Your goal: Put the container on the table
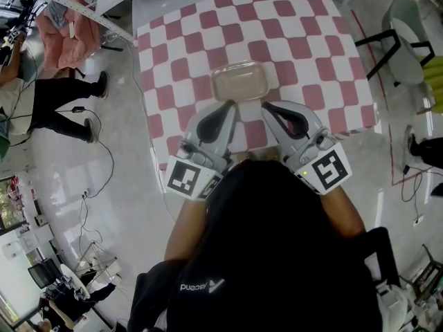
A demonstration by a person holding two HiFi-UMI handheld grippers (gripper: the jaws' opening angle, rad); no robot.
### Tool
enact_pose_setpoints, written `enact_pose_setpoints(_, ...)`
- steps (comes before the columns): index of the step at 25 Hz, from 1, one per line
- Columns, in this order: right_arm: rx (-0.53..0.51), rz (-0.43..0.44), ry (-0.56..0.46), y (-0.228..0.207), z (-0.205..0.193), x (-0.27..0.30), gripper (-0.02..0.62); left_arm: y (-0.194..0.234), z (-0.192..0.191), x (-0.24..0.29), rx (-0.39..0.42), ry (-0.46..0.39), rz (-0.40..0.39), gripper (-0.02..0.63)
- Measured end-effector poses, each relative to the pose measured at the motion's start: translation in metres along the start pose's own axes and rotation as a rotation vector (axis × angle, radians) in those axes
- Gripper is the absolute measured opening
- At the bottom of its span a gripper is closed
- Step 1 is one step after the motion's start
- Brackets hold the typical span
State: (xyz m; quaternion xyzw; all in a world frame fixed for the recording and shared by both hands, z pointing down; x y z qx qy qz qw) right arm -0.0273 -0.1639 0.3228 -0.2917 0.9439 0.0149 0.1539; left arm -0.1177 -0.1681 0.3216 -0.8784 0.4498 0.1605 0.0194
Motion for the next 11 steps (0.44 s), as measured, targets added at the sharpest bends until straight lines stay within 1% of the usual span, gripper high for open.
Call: enact_pose_setpoints(11, 0.001, -0.003, 0.002, -0.0023, -0.0012, 0.0025, 0.003, 0.0034, -0.0010, 0.0028, 0.003, 0.004, -0.004, 0.011)
Point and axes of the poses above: the fingertips, and each gripper's own axes: x forward along the fingers, y to its left, z out of its top, the point moved 2 cm from there along -x, backward along the fingers, and after that the axes turned 14 degrees about -y, right-handed, at the moved point
